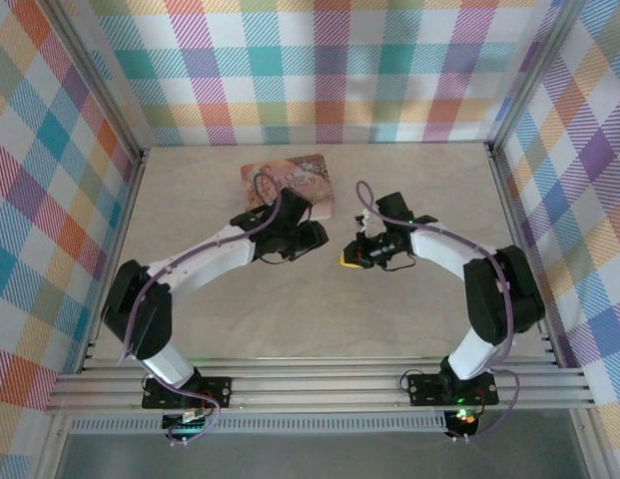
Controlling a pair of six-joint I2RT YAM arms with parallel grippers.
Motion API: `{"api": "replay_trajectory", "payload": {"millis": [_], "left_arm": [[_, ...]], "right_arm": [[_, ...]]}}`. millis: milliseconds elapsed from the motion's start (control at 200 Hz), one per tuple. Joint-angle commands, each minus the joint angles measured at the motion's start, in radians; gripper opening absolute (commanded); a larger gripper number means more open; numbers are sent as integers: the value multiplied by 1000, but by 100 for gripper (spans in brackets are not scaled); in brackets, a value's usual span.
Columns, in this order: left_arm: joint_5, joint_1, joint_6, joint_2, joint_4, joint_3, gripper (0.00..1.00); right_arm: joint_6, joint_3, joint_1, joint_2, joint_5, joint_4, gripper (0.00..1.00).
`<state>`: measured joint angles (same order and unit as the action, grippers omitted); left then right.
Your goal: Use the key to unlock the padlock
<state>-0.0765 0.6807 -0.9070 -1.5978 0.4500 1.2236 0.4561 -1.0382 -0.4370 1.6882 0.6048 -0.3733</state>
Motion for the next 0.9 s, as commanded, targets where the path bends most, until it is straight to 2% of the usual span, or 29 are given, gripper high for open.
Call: {"api": "replay_trajectory", "payload": {"millis": [0,100,295,500,690,830,895], "left_arm": [[69,-41,-23,85,5,-78,54],[52,-61,-8,128,-14,-150,54],[23,-79,-17,184,-53,-305,54],[-9,-79,-48,209,-88,-361,54],[-41,-84,-148,306,-277,-466,53],[-87,-106,-332,388,-483,-581,57],[-85,-110,-391,421,-516,-601,57]], "right_arm": [[1,-102,-65,95,53,57,0],[-110,-179,-112,163,46,-32,0],[-92,-138,-115,206,14,0,0],[-121,-86,-120,158,3,27,0],[-232,-56,-123,18,46,9,0],[-315,-63,-123,-95,89,-38,0],[-345,-79,-124,-125,91,-74,0]]}}
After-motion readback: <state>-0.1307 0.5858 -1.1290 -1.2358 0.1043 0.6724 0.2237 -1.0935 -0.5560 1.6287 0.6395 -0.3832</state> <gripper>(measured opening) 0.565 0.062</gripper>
